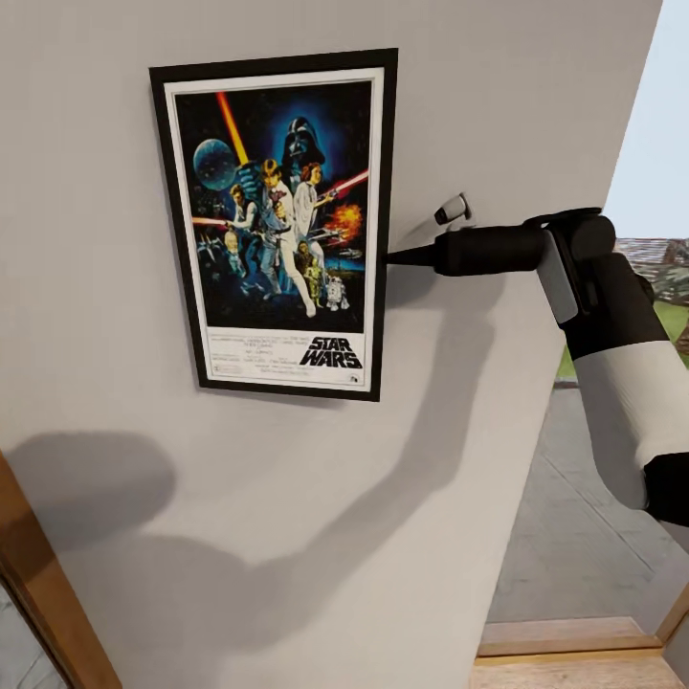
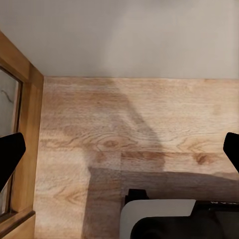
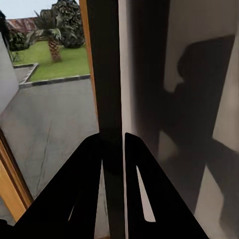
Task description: Pick up the poster from the kitchen countertop and hang it on one of the wall nails in the kitchen.
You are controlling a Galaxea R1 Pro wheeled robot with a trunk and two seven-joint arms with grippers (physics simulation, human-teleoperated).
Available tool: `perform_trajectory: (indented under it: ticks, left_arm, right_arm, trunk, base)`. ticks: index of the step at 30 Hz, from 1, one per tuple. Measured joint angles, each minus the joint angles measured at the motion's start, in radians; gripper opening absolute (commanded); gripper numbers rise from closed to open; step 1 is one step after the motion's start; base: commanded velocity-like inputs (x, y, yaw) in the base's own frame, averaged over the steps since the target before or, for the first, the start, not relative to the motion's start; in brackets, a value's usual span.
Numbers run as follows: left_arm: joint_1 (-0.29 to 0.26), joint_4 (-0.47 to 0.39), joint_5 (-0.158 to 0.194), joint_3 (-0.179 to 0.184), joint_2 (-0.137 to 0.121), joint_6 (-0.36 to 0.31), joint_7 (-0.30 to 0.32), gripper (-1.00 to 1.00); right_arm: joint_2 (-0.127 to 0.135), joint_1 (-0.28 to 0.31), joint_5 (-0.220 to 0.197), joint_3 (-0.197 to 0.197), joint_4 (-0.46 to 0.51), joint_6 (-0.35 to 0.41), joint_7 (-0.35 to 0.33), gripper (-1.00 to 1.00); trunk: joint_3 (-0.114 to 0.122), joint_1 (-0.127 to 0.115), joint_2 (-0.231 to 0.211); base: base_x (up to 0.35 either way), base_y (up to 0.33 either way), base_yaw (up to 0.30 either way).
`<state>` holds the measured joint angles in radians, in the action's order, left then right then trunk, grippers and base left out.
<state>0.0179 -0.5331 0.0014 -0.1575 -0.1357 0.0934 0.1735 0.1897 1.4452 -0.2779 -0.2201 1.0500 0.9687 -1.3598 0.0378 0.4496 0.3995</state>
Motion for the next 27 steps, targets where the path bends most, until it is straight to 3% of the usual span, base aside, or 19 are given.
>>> perform_trajectory:
  ticks: [27]
  left_arm:
    - [0.000, 0.002, 0.000, 0.000, -0.006, -0.002, 0.002, 1.00]
  right_arm:
    - [-0.003, -0.051, -0.002, -0.004, 0.089, 0.010, 0.005, -1.00]
  trunk:
    - [0.000, 0.000, 0.000]
  base:
    - [0.000, 0.000, 0.000]
